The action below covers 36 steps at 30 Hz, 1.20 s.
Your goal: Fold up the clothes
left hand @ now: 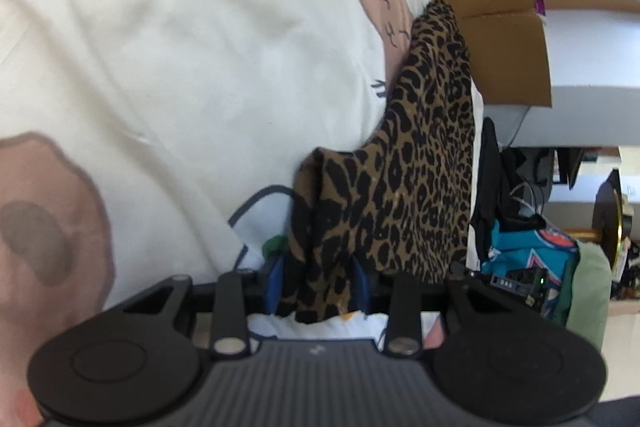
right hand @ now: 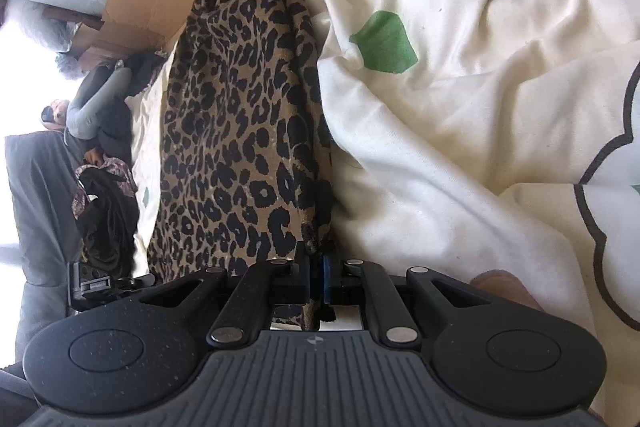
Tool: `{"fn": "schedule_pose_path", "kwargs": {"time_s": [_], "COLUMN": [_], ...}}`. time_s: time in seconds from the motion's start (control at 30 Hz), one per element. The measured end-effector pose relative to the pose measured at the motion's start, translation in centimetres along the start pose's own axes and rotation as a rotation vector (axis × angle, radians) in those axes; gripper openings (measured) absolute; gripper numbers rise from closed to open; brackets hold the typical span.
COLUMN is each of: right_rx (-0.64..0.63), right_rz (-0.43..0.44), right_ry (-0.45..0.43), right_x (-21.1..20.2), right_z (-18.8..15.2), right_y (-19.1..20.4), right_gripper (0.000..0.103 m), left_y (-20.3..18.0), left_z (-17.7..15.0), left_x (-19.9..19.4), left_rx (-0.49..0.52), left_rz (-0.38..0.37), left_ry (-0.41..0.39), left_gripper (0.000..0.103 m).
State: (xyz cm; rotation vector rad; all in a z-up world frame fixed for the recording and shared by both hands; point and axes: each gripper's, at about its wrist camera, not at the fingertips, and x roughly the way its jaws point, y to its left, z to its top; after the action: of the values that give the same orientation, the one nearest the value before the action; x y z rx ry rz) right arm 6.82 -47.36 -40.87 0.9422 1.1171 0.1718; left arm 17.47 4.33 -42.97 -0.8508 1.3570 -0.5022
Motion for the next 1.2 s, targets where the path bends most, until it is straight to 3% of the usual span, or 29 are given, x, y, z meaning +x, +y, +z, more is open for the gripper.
{"fn": "schedule_pose_path", "kwargs": {"time_s": [0.27, 0.33, 0.57, 0.9, 1.2], "right_rx": [0.015, 0.018, -0.002, -0.066, -0.136], "right_rz": [-0.007, -0.003, 0.001, 0.035, 0.038], "right_ry": [0.016, 0.016, 0.026, 0.034, 0.142], "right_x": [0.5, 0.5, 0.1, -1.6, -3.2], "right_z": [0.1, 0.0, -0.1, -1.0, -3.3], "right_y": [-0.1, -0.1, 0.5, 3.4, 5.6], "right_gripper": [0.006, 0.007, 0.005, 0.004, 0.004], "left_y": [-0.4, -0.4, -1.2, -2.9, -3.0], "left_z": [0.1, 0.1, -0.2, -0.8, -4.0], "left_x": [0.2, 0.5, -0.4, -4.5, -6.3], "left_rx": [0.070, 0.072, 0.079, 0.106, 0.067], "left_rz": [-0.006, 0.005, -0.013, -0.026, 0.015], "left_ry": [0.053, 0.073, 0.058, 0.030, 0.089], "left_gripper": [0.034, 0.010, 0.009, 0.008, 0.008]}}
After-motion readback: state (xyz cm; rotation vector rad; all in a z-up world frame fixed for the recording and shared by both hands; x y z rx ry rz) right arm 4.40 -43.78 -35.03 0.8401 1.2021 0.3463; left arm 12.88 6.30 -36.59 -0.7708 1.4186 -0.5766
